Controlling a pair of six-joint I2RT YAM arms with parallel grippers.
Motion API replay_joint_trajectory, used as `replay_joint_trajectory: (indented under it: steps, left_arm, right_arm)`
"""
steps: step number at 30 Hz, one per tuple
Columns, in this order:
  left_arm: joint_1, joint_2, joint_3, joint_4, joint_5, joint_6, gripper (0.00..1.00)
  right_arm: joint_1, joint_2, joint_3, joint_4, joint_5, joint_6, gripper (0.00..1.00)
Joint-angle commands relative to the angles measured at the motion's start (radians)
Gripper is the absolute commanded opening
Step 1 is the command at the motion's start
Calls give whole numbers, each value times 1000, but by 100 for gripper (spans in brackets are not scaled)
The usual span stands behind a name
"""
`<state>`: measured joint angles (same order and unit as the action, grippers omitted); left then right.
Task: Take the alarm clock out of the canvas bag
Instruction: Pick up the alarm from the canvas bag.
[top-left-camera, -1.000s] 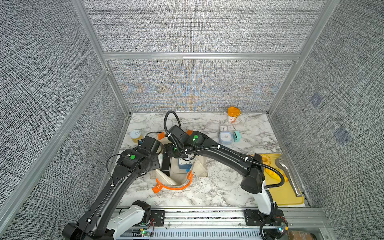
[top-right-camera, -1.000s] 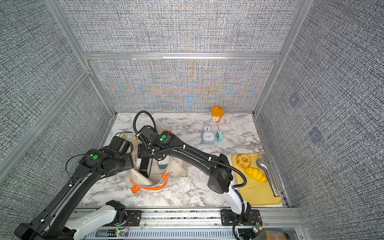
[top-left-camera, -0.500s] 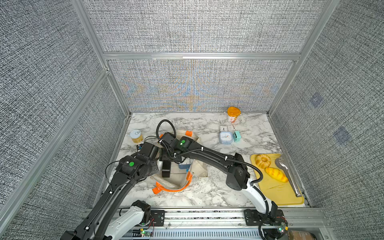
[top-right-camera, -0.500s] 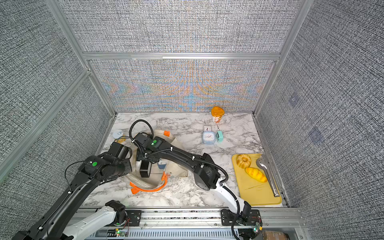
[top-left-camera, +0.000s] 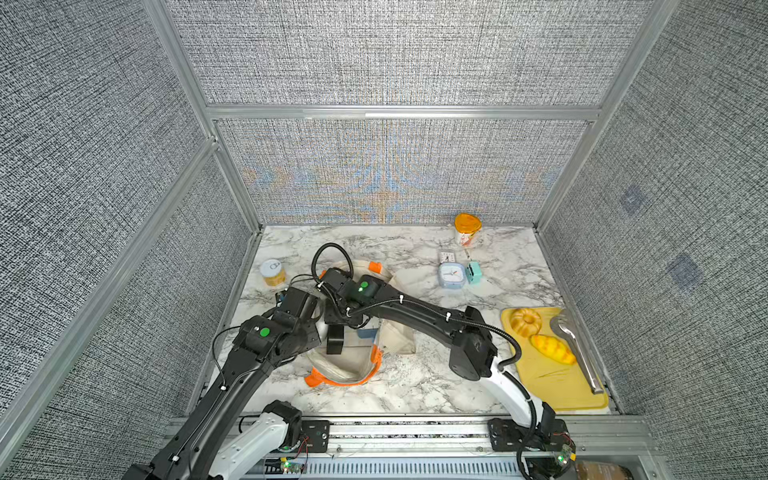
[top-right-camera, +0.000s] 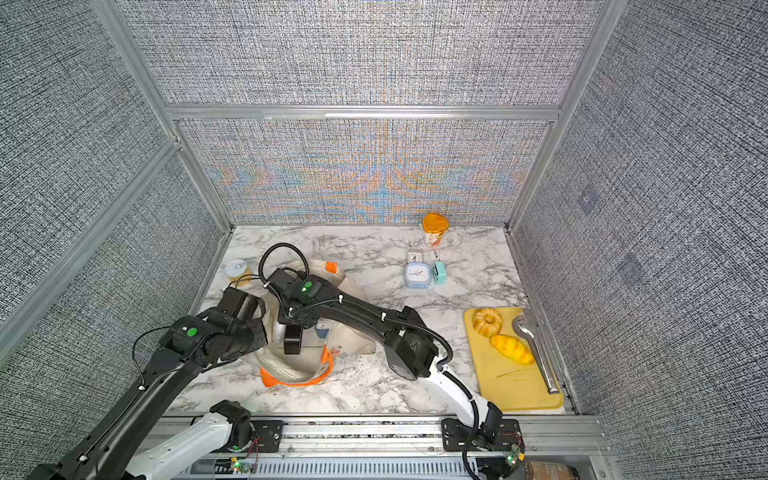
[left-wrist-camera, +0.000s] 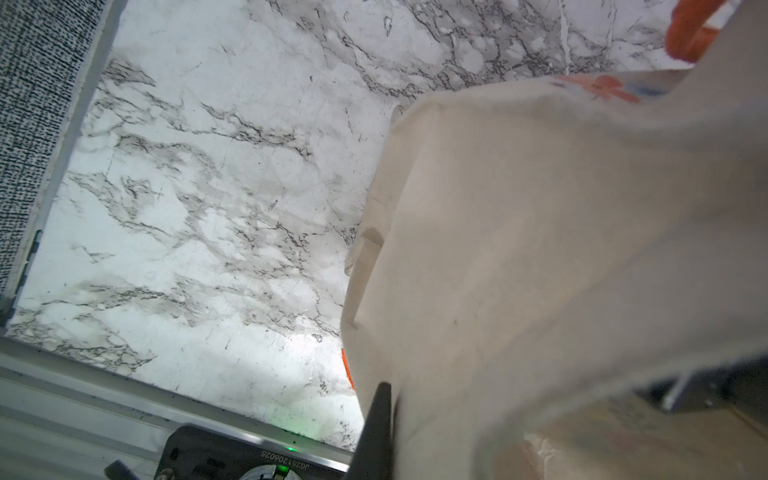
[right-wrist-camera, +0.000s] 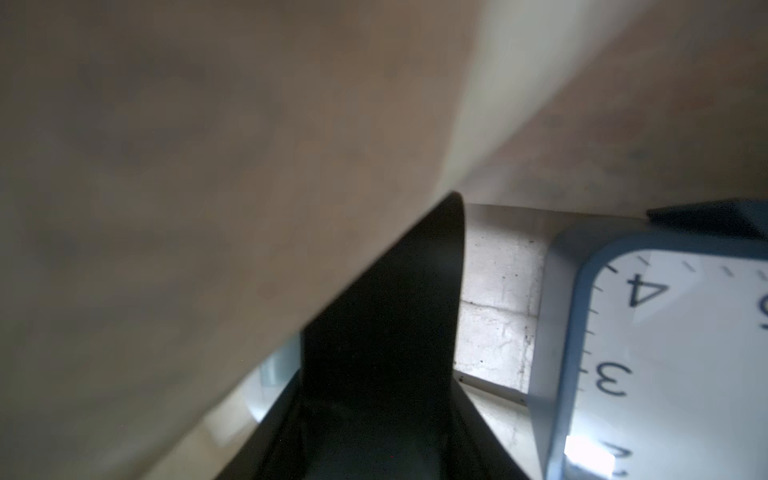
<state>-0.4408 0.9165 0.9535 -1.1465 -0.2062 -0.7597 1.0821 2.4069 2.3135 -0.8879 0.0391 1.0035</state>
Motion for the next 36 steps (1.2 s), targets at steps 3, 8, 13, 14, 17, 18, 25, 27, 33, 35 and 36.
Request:
replay_joint_trajectory:
  steps: [3,8,13,14,17,18,25,27,33,35,36]
  left_arm:
    - [2,1,0,6,13,3,2]
    - [1,-1,-1,14,10,0,2]
    - [1,7,-1,31,5,-6,2]
    - [1,10,-3,37,7,-6,2]
    - [2,18,-1,50,10,-9,2]
    - [1,22,3,52,11,-9,2]
    - [3,32,17,63,14,-11,2]
    - [2,28,14,67,19,-15,3]
    - [3,36,25,65,18,-10,3]
    - [3,39,30,67,16,-7,3]
    - [2,40,32,68,16,-7,3]
  right_arm:
    - [2,20,3,-26,-20,7,48]
    - [4,10,34,-42,0,-10,44]
    - [9,-73,44,-65,62,-48,41]
    - [10,-93,44,-68,73,-59,40]
    - [14,-149,51,-86,98,-86,39]
    - [15,-163,55,-94,101,-94,39]
    - [49,-293,86,-193,150,-150,38]
    - [55,-351,70,-216,167,-155,38]
    - [55,-494,68,-276,211,-178,38]
    - [52,-531,93,-312,239,-184,39]
    - [48,-549,106,-329,250,-190,38]
